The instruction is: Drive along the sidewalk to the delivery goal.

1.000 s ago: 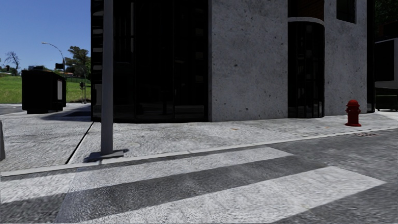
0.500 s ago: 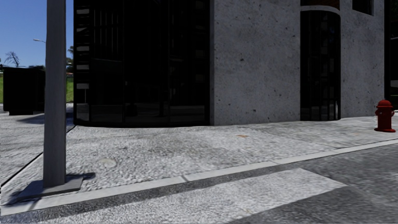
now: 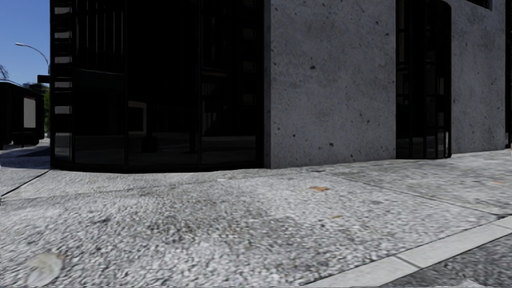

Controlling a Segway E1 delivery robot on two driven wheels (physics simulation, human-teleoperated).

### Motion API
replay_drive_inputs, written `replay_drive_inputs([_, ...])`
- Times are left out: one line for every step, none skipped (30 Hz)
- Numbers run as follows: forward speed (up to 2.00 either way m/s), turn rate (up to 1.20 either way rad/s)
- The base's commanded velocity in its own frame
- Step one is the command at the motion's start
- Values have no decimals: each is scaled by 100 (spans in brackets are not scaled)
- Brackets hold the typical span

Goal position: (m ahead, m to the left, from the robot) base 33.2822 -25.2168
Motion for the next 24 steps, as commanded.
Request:
replay_drive_inputs([200, -27])
replay_drive_inputs([197, -27])
replay_drive_inputs([191, -27])
replay_drive_inputs([185, -27])
replay_drive_inputs([182, -27])
replay_drive_inputs([181, -27])
replay_drive_inputs([180, -27])
replay_drive_inputs([179, -27])
replay_drive_inputs([176, -27])
replay_drive_inputs([176, -27])
replay_drive_inputs([172, -27])
replay_drive_inputs([172, -27])
replay_drive_inputs([171, -27])
replay_drive_inputs([171, -27])
replay_drive_inputs([171, -27])
replay_drive_inputs([171, -27])
replay_drive_inputs([171, -29])
replay_drive_inputs([171, -33])
replay_drive_inputs([171, -33])
replay_drive_inputs([170, -35])
replay_drive_inputs([170, -35])
replay_drive_inputs([170, -36])
replay_drive_inputs([170, -36])
replay_drive_inputs([170, -36])
